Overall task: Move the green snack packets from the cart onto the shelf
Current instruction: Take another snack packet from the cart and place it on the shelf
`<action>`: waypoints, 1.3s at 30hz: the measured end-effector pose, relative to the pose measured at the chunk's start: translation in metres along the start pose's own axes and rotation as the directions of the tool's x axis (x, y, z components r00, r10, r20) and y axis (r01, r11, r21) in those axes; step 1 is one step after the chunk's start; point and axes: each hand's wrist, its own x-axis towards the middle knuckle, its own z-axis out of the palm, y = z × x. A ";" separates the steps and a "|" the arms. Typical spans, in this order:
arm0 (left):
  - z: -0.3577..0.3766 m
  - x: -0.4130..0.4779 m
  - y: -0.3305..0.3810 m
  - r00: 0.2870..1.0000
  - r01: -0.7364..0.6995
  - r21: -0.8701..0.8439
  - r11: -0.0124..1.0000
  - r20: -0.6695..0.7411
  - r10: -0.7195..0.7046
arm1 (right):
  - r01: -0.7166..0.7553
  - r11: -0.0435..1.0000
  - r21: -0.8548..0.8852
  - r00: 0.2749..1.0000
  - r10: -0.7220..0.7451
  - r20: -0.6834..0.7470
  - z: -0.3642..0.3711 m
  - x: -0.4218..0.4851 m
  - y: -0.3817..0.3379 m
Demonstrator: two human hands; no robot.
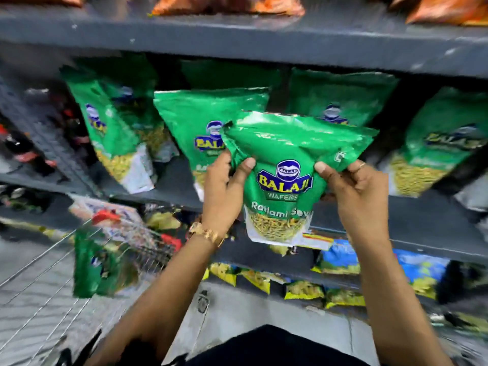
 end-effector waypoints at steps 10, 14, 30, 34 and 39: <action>0.099 0.044 -0.004 0.974 0.214 -0.120 0.969 0.098 -0.203 | -0.029 1.000 0.000 0.991 0.029 -0.129 -0.046 0.049 0.028; 0.108 0.057 -0.005 0.980 0.189 -0.113 0.975 0.079 -0.180 | -0.017 0.998 -0.059 0.989 0.009 -0.144 -0.045 0.062 0.029; 0.092 0.024 -0.027 0.970 0.242 -0.241 0.940 0.079 -0.230 | 0.086 0.977 -0.195 0.893 -0.162 -0.419 -0.024 0.014 0.040; 0.069 -0.010 -0.044 0.971 0.240 -0.246 0.939 0.044 -0.237 | 0.177 0.948 -0.266 0.874 -0.276 -0.400 -0.004 -0.015 0.036; 0.021 -0.045 -0.061 0.978 0.194 -0.180 0.964 -0.040 -0.205 | 0.233 0.939 -0.253 0.942 -0.283 -0.182 0.045 -0.045 0.038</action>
